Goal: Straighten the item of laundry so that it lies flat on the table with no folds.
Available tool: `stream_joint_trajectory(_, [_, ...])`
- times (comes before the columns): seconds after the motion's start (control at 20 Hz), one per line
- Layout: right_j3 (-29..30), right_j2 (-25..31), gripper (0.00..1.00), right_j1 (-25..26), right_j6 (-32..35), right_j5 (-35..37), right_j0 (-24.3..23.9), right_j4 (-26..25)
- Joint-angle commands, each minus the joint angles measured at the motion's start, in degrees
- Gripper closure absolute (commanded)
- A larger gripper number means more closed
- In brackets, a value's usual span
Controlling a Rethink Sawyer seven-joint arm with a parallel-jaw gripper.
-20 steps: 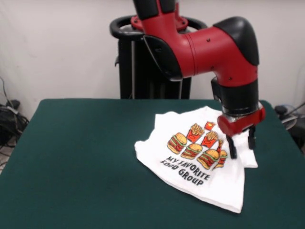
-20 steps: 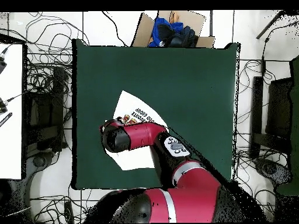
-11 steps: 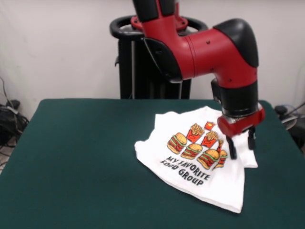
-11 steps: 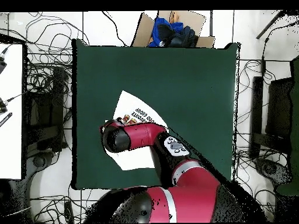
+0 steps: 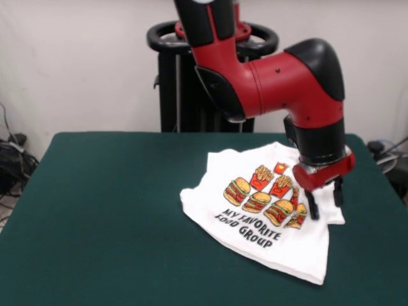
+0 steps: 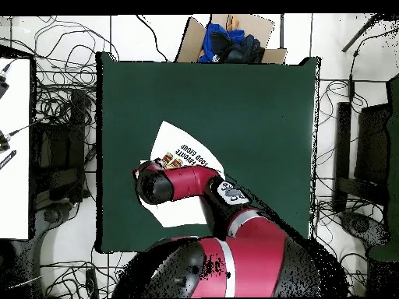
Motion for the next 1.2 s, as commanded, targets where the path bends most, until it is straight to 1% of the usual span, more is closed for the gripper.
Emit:
stream_joint_trajectory(0.05, [-4.8, 2.2, 0.0, 2.0, 8.3, -3.3, 1.5, -0.3])
stream_joint_trajectory(0.35, [-3.2, 4.0, 0.0, 0.6, 9.0, -5.7, 0.5, -0.4])
stream_joint_trajectory(0.75, [-1.7, 4.8, 0.0, -3.0, 9.9, -3.8, 0.7, 1.6])
stream_joint_trajectory(0.95, [-0.4, 6.3, 0.0, -4.7, 10.1, -1.9, 0.0, 2.5])
stream_joint_trajectory(1.2, [-1.1, 4.8, 0.0, -2.5, 9.7, -0.6, 1.1, 2.5])
